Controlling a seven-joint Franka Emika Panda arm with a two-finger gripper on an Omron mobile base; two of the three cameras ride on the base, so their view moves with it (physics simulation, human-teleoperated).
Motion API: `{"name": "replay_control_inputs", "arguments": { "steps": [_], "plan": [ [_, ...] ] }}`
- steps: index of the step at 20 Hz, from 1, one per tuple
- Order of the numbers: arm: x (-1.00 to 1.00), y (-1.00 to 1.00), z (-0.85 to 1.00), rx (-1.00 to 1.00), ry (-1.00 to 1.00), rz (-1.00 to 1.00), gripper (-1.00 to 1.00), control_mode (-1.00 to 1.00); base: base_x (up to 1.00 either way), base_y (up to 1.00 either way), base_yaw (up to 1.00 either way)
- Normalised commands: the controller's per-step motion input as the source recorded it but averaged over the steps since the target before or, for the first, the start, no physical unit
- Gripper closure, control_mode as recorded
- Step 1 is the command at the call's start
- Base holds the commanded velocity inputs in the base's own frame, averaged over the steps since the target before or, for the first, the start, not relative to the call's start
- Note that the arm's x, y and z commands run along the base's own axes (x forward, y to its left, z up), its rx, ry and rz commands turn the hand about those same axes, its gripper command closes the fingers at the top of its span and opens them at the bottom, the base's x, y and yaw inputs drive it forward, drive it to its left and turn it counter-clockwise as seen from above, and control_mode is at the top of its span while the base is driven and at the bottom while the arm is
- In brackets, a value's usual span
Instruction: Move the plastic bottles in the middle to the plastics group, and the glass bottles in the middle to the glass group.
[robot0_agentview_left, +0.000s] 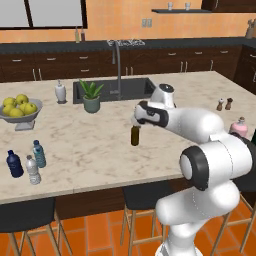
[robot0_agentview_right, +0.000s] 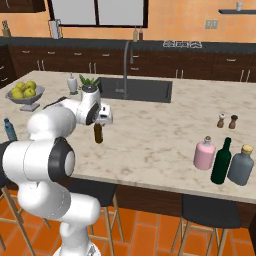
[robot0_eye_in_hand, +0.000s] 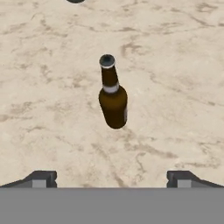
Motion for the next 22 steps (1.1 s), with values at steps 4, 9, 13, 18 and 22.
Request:
{"name": "replay_control_inputs", "arguments": {
  "steps": [4, 9, 13, 18, 22],
  "plan": [
    [0.11, 0.04, -0.06, -0.09, 0.0, 0.14, -1.0, -1.0, 0.0, 0.0, 0.0],
    [0.3, 0.04, 0.0, -0.07, 0.01, 0.01, -1.0, -1.0, 0.0, 0.0, 0.0],
    [0.32, 0.07, 0.0, -0.03, 0.0, 0.0, -1.0, -1.0, 0.0, 0.0, 0.0],
    [0.08, 0.15, -0.18, -0.01, 0.0, 0.0, -1.0, -1.0, 0.0, 0.0, 0.0],
    [0.16, 0.12, -0.15, -0.02, 0.0, 0.0, -1.0, -1.0, 0.0, 0.0, 0.0]
  ]
}}
